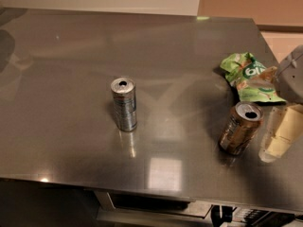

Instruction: Move orange can near redbull can

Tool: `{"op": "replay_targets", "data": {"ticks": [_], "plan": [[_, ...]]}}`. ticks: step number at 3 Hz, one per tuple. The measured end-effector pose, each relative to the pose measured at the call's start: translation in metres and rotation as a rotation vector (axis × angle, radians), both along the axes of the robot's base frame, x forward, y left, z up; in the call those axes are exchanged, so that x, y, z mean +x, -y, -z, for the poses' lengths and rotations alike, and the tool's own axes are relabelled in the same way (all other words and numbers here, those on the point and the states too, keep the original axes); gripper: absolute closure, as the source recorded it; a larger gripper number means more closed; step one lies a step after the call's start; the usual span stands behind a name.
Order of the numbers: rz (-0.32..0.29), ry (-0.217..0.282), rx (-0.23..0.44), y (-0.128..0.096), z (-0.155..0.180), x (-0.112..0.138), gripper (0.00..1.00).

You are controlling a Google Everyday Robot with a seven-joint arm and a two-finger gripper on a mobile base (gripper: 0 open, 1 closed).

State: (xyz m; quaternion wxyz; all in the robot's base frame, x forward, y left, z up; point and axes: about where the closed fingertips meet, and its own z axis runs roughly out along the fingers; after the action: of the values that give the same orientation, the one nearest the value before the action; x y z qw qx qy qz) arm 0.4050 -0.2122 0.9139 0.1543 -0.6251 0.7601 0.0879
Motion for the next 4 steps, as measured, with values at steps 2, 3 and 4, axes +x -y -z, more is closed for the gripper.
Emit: {"op": "replay_targets", "data": {"ticks": [2,3,4], "plan": [[-0.018,-0.013,0.054,-0.012,0.016,-0.002,0.17],[-0.019,-0.012,0.064,-0.014,0.014,0.000,0.41],[-0.022,-0.018,0.072,-0.020,0.009,0.004,0.64]]}}
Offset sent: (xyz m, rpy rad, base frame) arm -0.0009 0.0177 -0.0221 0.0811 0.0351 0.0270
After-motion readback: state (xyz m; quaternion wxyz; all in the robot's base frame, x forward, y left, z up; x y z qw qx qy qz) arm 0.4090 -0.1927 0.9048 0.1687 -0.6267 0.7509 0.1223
